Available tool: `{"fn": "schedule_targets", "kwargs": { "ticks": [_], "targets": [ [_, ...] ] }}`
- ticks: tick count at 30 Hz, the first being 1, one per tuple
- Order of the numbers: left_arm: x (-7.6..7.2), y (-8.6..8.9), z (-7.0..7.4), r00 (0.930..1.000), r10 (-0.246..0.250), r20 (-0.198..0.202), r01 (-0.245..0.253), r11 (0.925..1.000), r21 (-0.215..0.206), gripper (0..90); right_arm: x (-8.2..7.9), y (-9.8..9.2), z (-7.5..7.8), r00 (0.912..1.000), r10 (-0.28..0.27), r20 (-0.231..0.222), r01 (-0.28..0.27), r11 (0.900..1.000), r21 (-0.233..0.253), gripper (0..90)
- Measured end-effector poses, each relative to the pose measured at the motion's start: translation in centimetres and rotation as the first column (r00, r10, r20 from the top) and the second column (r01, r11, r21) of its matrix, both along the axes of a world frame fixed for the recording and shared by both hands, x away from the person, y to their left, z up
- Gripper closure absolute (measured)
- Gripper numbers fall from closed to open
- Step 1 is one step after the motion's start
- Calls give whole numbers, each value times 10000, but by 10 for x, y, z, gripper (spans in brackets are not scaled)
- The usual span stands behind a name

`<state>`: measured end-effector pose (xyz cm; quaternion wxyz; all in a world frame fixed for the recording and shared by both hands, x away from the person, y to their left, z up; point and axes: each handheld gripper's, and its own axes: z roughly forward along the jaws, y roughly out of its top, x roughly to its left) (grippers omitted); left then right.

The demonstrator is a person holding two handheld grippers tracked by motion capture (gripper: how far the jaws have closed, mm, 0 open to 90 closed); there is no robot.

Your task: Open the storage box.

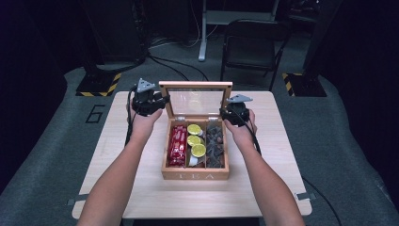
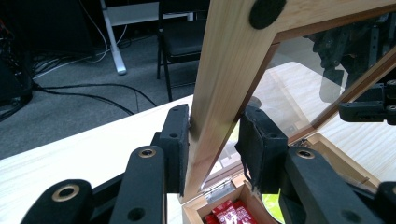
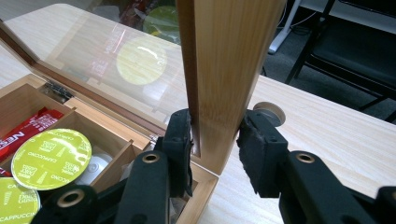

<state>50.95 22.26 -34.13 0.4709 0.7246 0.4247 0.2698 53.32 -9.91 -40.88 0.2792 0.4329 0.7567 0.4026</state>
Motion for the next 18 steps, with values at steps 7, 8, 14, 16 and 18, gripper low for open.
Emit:
{"fn": "schedule_targets", "kwargs": {
  "ticks": [7, 8, 14, 16, 18],
  "targets": [
    [0, 0, 0, 10000, 16, -26, -16, 10000, 23, 637, 2, 2, -2, 9999, -79, -142, 81, 9999, 110, 595],
    [0, 0, 0, 10000, 16, -26, -16, 10000, 23, 637, 2, 2, -2, 9999, -79, -142, 81, 9999, 110, 595],
    [1, 0, 0, 10000, 42, -19, -42, 10000, -16, 637, 2, 2, -1, 9999, -32, -98, 32, 10000, -45, 629],
    [1, -1, 0, 10000, 52, -36, -52, 10000, -39, 637, 2, 0, -1, 10000, 12, -80, -12, 10000, -48, 644],
    [1, 0, 0, 10000, -29, -34, 29, 10000, -47, 636, 2, 0, -1, 10000, 18, -84, -19, 10000, -30, 646]
  ]
}}
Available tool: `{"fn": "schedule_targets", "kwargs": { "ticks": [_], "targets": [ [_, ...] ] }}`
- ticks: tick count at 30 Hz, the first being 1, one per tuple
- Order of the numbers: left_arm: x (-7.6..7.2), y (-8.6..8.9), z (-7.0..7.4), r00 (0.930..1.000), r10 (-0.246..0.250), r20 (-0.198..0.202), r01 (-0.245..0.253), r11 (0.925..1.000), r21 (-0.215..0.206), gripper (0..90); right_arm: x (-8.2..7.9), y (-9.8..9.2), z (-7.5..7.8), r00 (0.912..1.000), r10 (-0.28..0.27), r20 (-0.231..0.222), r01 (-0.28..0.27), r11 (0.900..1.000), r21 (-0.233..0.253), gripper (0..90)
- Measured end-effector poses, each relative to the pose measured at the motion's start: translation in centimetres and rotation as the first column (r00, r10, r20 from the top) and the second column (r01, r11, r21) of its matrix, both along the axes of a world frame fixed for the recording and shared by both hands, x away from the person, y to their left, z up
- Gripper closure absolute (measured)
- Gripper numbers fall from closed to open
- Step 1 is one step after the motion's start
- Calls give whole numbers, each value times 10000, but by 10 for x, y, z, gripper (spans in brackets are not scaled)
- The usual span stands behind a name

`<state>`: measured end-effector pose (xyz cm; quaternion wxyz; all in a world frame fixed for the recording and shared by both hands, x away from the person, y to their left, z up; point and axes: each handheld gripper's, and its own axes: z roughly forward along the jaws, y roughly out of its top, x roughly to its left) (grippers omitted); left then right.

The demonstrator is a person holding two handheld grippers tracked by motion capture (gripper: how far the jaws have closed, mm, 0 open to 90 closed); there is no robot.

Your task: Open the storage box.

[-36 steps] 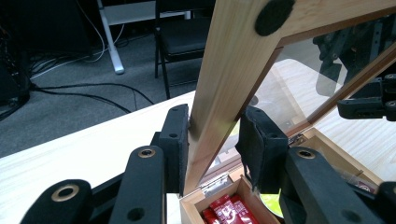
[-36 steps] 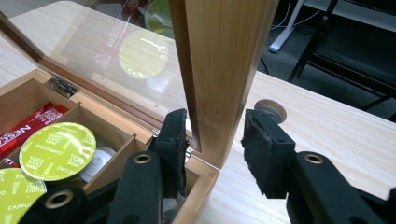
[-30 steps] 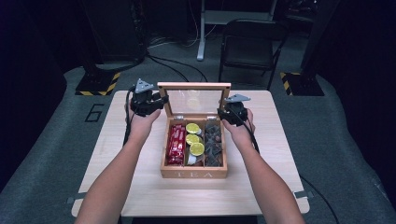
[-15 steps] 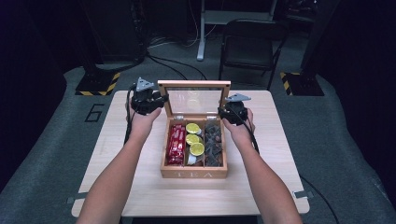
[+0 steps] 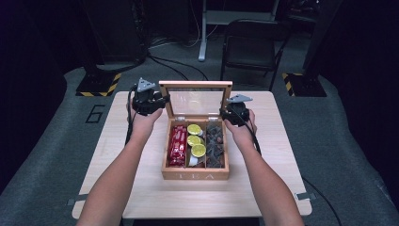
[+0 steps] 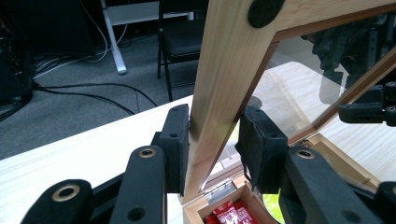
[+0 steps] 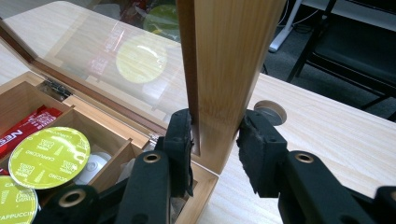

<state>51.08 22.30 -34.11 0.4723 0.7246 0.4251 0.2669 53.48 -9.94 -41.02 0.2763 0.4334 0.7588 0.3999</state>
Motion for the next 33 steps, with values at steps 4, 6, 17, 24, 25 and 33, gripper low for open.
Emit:
{"fn": "schedule_targets", "kwargs": {
  "ticks": [4, 6, 17, 24, 25, 33],
  "targets": [
    [0, 1, 0, 10000, -33, -41, 32, 10000, -51, 630, 0, 0, 0, 10000, 22, -12, -22, 10000, 5, 647],
    [-1, 1, 0, 10000, -40, -48, 40, 9999, -147, 614, 0, 0, 0, 10000, 41, -22, -41, 10000, 5, 647],
    [-7, 17, -14, 9997, 155, -197, -157, 9999, -67, 483, 3, 1, 2, 9997, -149, -167, 150, 9999, 14, 648],
    [-11, 29, -14, 9993, 261, -250, -265, 9995, -165, 476, 9, 1, 3, 9994, -197, -296, 199, 9998, 77, 648],
    [-11, 29, -14, 9993, 261, -250, -265, 9995, -165, 476, 9, 1, 3, 9994, -197, -296, 199, 9998, 77, 648],
    [-14, 24, -15, 9996, -14, -294, 11, 9999, -111, 477, 15, 2, 5, 9975, -388, -583, 402, 9989, 225, 648]
  ]
}}
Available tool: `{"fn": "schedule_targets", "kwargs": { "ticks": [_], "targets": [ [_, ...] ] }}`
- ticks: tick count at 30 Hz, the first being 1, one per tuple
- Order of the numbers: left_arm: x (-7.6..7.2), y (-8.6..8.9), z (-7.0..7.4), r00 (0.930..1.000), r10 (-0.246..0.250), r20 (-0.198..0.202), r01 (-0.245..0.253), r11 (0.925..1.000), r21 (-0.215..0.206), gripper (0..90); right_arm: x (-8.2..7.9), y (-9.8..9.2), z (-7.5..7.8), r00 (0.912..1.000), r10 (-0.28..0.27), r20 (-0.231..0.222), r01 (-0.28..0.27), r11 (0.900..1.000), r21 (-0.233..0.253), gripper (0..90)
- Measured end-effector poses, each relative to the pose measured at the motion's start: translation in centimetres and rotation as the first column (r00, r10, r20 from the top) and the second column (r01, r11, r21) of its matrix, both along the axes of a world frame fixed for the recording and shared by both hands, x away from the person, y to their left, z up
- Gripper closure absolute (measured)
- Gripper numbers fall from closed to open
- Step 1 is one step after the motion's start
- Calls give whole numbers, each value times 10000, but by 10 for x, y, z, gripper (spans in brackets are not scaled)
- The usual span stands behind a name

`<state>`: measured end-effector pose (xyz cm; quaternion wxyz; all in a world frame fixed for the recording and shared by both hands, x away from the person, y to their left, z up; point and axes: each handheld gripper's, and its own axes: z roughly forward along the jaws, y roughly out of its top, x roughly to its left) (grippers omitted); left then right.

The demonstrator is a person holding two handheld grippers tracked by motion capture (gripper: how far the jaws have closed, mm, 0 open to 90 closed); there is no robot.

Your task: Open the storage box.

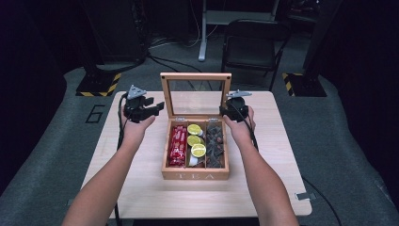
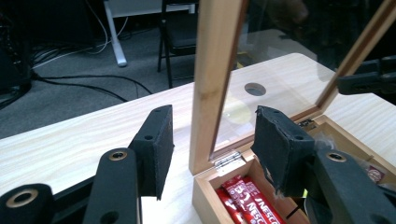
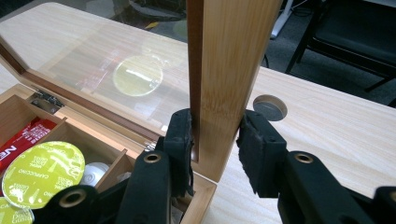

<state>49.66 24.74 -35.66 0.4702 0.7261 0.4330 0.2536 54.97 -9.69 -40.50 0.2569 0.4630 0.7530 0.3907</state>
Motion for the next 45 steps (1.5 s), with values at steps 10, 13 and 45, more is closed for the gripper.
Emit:
{"fn": "schedule_targets", "kwargs": {
  "ticks": [10, 13, 45],
  "targets": [
    [-6, -3, -3, 9997, -244, -40, 244, 9997, -78, 478, 6, 1, 2, 9997, -85, -217, 84, 9999, -58, 648],
    [-7, -3, -3, 9996, -284, -29, 284, 9996, -1, 478, 8, 2, 2, 9996, -132, -235, 132, 9999, -4, 647],
    [-26, 19, -14, 9999, -10, -150, 9, 10000, -63, 480, 30, 2, -3, 9950, -547, -835, 595, 9967, 561, 640]
  ]
}}
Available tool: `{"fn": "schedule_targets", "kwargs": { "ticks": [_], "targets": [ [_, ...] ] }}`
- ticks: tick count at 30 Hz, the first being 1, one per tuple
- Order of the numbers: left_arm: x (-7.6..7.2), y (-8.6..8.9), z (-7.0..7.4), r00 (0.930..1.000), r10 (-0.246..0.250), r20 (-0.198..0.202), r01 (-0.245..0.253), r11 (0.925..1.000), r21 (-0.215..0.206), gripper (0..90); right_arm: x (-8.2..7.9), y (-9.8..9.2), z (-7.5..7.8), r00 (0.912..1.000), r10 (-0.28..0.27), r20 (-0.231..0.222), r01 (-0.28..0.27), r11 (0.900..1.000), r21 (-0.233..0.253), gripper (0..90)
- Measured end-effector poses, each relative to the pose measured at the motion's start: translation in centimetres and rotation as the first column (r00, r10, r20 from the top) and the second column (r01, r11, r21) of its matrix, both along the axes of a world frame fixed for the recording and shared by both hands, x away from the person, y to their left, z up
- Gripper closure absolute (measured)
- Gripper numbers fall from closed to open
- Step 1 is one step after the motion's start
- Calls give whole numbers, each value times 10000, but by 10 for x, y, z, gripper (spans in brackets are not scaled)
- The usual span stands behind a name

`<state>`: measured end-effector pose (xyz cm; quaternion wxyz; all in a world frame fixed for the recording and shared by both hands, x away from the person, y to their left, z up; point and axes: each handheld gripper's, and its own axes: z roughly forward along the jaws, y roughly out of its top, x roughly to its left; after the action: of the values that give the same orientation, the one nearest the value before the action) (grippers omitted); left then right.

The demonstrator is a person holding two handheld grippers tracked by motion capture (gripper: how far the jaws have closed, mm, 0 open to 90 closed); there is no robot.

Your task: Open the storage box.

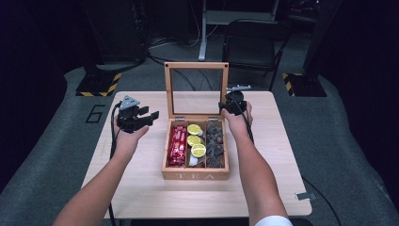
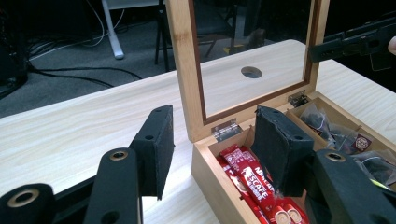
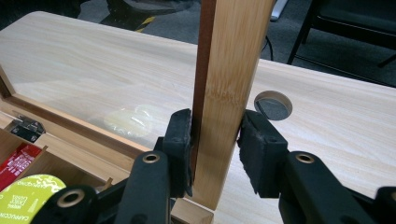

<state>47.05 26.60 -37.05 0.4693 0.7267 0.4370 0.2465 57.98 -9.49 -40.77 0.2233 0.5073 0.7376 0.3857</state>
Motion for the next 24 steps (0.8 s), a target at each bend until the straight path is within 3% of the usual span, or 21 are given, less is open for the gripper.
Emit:
{"fn": "schedule_targets", "kwargs": {
  "ticks": [18, 24],
  "targets": [
    [0, 1, -3, 10000, 74, -34, -74, 10000, 31, 481, -1, 5, 1, 9993, -380, 5, 380, 9991, -187, 630],
    [1, 1, -5, 9999, 75, -110, -75, 10000, 19, 480, -9, 6, 1, 9989, -465, 86, 467, 9985, -280, 549]
  ]
}}
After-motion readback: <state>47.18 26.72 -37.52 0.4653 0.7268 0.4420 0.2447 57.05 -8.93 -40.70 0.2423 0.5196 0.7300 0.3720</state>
